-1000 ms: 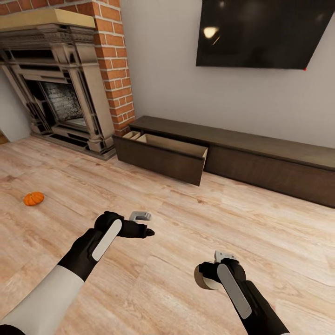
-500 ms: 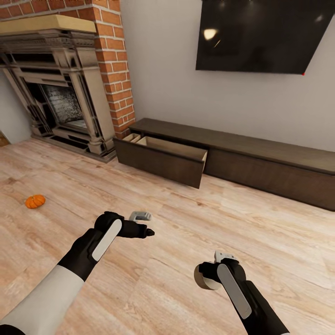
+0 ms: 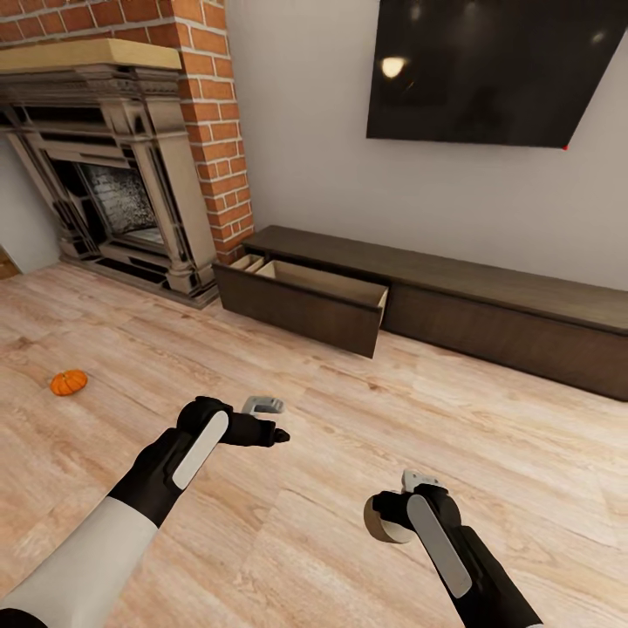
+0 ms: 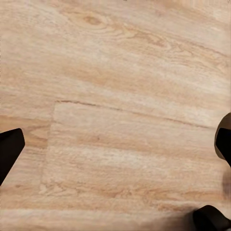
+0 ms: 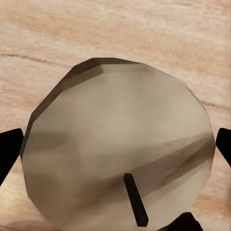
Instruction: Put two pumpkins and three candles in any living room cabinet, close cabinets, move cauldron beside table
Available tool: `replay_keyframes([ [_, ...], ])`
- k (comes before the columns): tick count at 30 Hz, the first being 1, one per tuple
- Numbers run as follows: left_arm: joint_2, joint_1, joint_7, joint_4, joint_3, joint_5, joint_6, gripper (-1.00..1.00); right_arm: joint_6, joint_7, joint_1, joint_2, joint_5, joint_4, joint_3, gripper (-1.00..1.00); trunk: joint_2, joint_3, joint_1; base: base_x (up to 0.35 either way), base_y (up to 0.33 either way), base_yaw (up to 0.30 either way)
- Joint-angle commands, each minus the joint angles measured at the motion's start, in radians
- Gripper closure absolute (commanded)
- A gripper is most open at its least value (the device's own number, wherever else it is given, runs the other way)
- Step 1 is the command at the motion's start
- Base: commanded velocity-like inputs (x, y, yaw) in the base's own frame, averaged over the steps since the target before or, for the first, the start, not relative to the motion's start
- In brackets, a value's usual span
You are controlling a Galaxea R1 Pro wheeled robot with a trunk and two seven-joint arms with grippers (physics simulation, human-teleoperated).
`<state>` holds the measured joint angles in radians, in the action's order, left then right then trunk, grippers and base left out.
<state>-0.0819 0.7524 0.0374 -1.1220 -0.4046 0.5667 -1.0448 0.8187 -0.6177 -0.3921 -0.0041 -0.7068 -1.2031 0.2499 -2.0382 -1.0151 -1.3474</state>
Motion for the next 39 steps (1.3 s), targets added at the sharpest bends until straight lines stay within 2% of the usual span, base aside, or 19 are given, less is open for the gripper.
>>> replay_keyframes([
  [1, -0.001, 0.001, 0.004, -0.001, -0.002, 0.004, -0.002, -1.0, 0.0, -0.011, -0.001, 0.0, -0.011, -0.001, 0.002, 1.0, 0.007, 0.002, 0.004, 0.0, 0.0, 0.0],
  [17, -0.001, 0.001, 0.004, 0.006, -0.002, 0.004, -0.002, -1.0, 0.0, -0.011, -0.001, 0.0, -0.011, -0.001, 0.002, 1.0, 0.119, 0.053, 0.065, 0.0, 0.0, 0.0],
  [24, 0.0, 0.002, 0.003, 0.125, -0.003, 0.004, -0.002, -1.0, 0.0, -0.011, -0.001, 0.0, -0.011, -0.001, 0.002, 1.0, 0.168, 0.074, 0.092, 0.0, 0.0, 0.0],
  [39, 0.002, 0.007, 0.004, 0.178, 0.004, 0.005, -0.002, -1.0, 0.001, -0.011, -0.001, 0.0, -0.011, -0.001, 0.002, 1.0, 0.273, 0.121, 0.15, 0.0, 0.0, 0.0],
])
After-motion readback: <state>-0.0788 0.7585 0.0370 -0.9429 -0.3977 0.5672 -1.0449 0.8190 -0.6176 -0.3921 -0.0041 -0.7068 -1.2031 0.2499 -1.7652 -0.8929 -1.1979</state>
